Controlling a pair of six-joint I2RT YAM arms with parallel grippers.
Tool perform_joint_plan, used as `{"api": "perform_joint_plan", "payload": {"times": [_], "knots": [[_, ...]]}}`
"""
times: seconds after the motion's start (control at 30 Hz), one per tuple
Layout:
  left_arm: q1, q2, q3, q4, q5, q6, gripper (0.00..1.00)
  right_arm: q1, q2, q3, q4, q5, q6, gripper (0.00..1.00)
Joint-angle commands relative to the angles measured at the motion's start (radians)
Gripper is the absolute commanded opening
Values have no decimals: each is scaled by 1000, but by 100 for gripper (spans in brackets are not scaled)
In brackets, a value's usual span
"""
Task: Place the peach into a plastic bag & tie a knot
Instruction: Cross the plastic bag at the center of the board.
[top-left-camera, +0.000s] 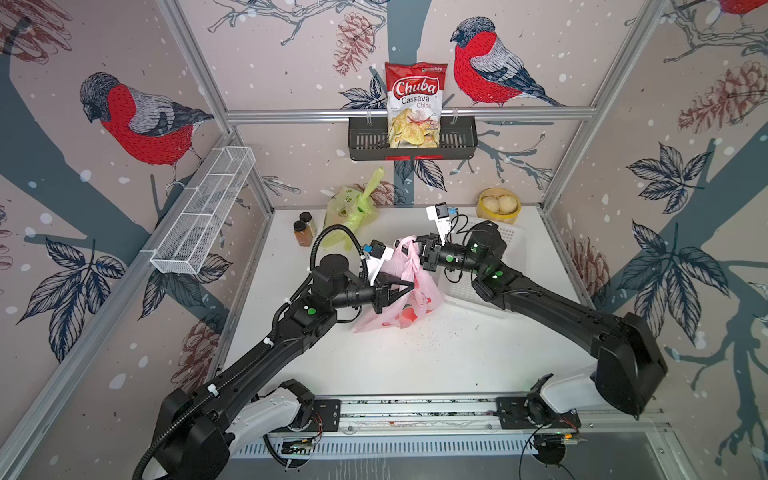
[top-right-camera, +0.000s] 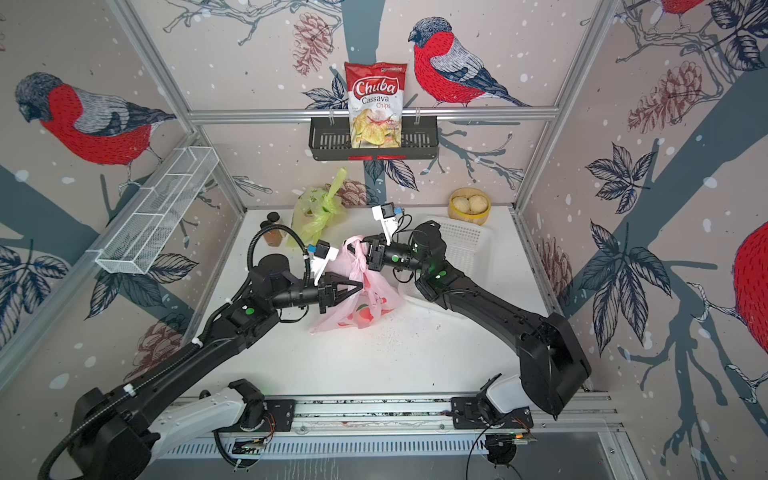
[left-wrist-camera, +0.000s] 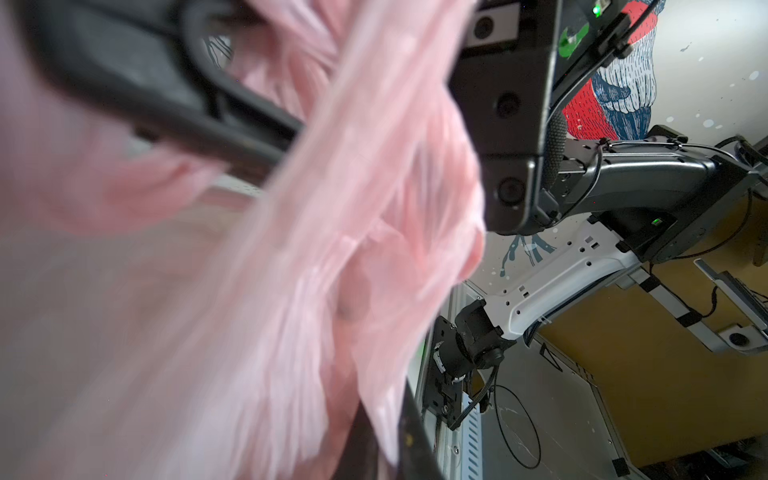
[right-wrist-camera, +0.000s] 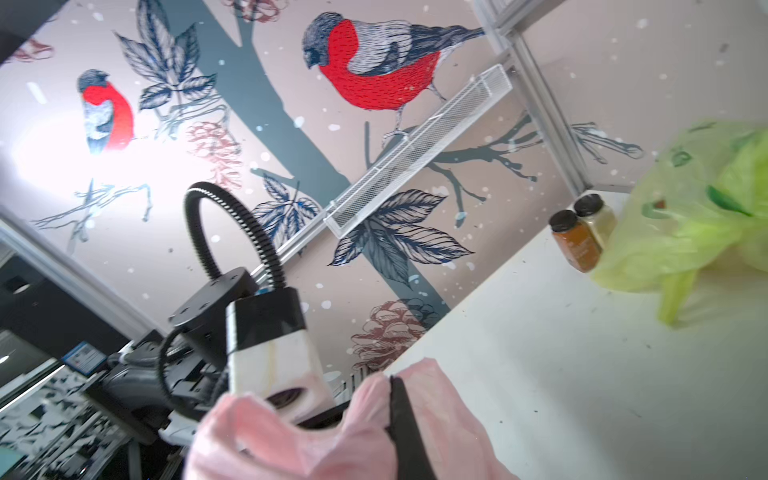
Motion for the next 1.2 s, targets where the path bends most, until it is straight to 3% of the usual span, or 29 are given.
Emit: {"api": "perform_joint_plan", "payload": {"times": [0.0, 0.1, 0.37, 0.5, 0.6, 0.73, 0.8, 0.9, 0.97, 1.17], "knots": [[-1, -34, 25, -46, -48, 16, 54, -3, -6, 2, 121, -76, 54, 0], [-1, -96, 64, -164, -108, 60, 67, -7, -19, -1, 99, -86, 38, 0], [0, -283, 191, -427, -367, 160, 71, -14, -36, 28, 9, -96, -17, 0], [1, -330, 229, -414, -517, 184, 78, -13, -42, 35, -15, -97, -29, 0], [0, -322, 199, -297, -504, 194, 84, -11, -48, 33, -27, -96, -34, 0], [1, -212, 170, -182, -421, 173, 83, 0, -61, 37, -65, -85, -55, 0], [0, -151, 145, -126, -345, 152, 75, 7, -72, 37, -77, -71, -63, 0], [-3, -91, 89, -24, -235, 96, 30, 12, -83, 34, -76, -56, -63, 0], [-11, -87, 34, 66, -194, 53, 14, 15, -89, 34, -76, -46, -64, 0], [-30, -97, -45, 175, -178, 7, 3, 25, -95, 41, -59, -28, -55, 0]]}}
